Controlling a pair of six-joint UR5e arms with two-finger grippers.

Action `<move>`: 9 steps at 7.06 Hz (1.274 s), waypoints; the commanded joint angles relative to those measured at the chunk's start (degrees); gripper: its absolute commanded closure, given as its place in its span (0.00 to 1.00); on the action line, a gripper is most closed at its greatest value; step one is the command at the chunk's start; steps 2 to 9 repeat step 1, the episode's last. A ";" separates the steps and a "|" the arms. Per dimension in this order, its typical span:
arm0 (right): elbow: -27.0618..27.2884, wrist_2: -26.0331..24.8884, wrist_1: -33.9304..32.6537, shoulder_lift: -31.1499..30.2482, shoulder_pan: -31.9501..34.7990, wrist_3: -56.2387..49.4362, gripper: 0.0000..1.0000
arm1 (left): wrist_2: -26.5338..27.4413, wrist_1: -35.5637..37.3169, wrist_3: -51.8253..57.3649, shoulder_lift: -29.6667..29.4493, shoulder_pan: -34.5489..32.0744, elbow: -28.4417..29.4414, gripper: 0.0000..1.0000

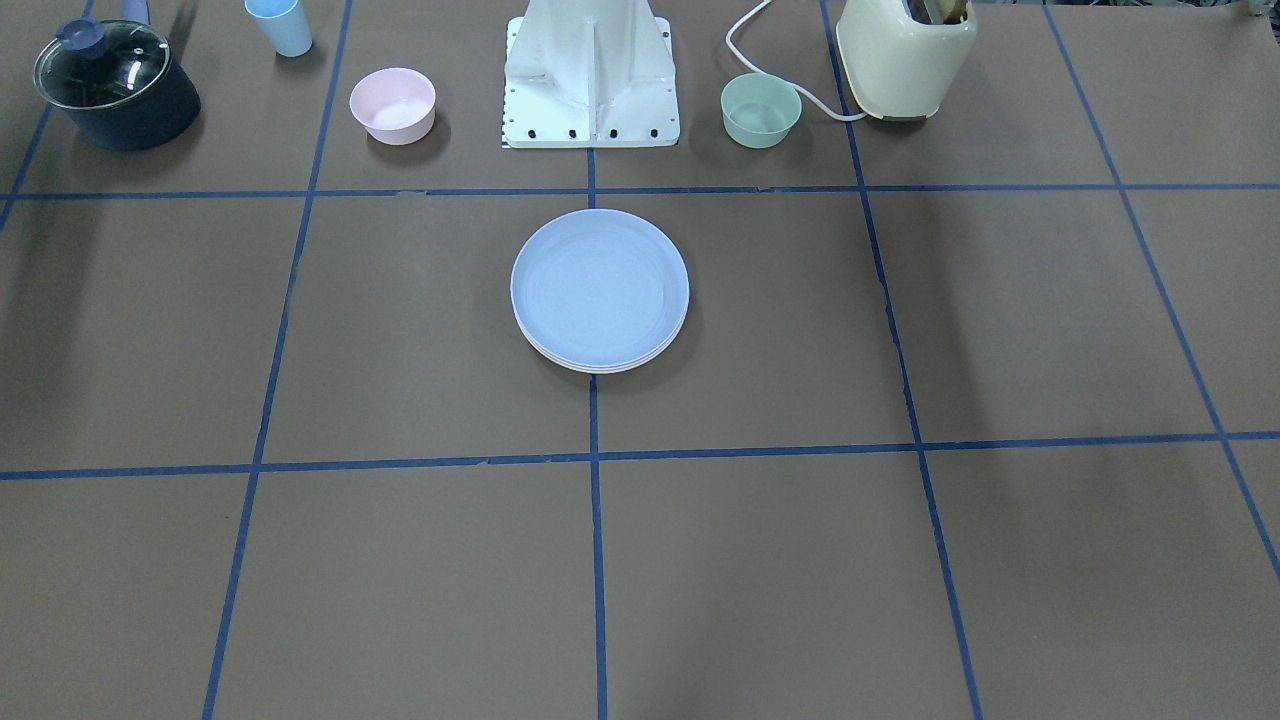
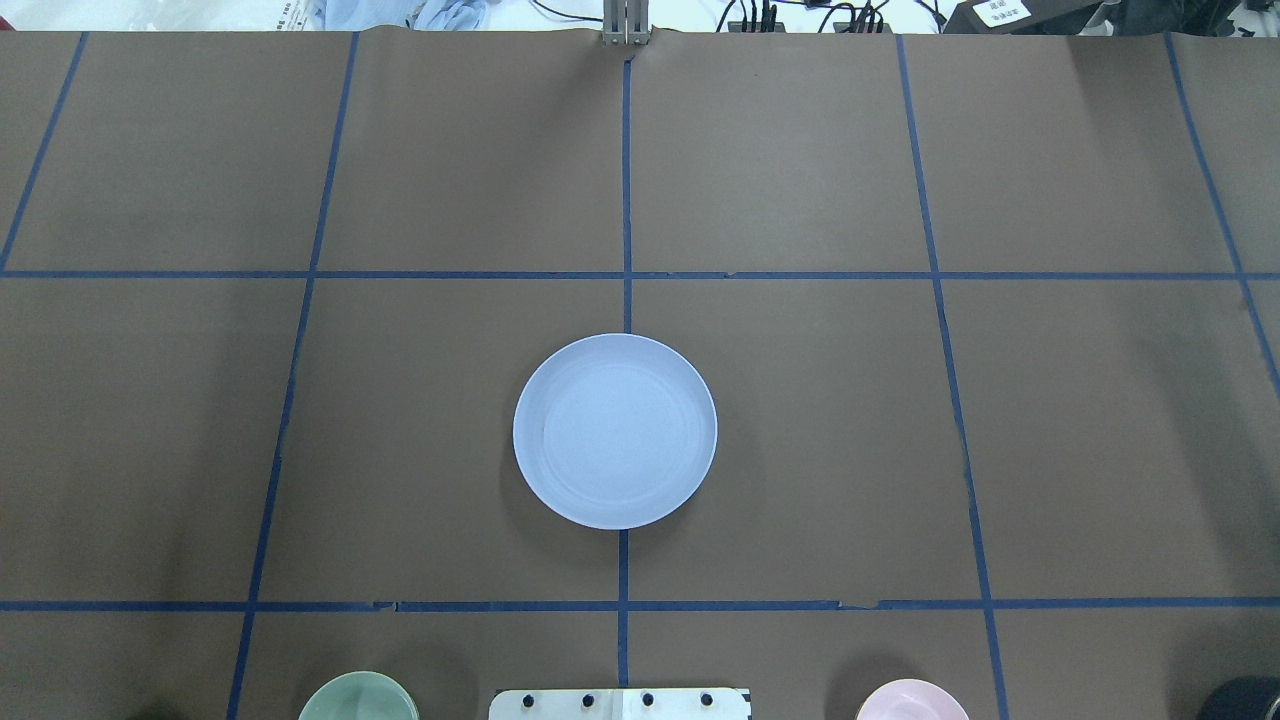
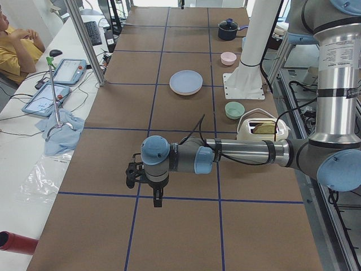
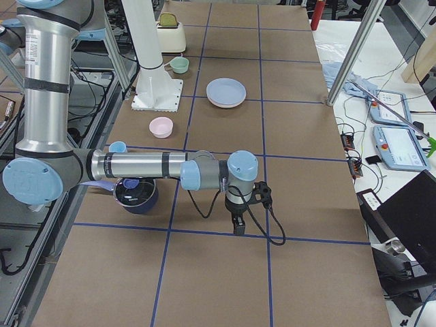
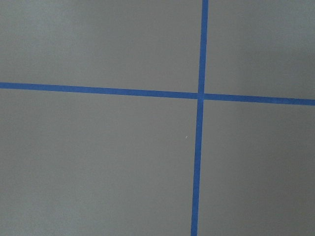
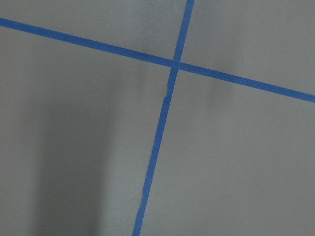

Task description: Stack three plates with pink and blue

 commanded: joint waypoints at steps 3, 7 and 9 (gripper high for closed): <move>-0.16 0.00 -0.05 0.09 0.00 0.00 0.00 | -0.04 -0.03 0.07 -0.21 0.00 0.45 0.00; -0.16 0.00 -0.05 0.09 0.00 0.00 0.00 | -0.04 -0.03 0.07 -0.21 0.00 0.45 0.00; -0.16 0.00 -0.05 0.09 0.00 0.00 0.00 | -0.04 -0.03 0.07 -0.21 0.00 0.45 0.00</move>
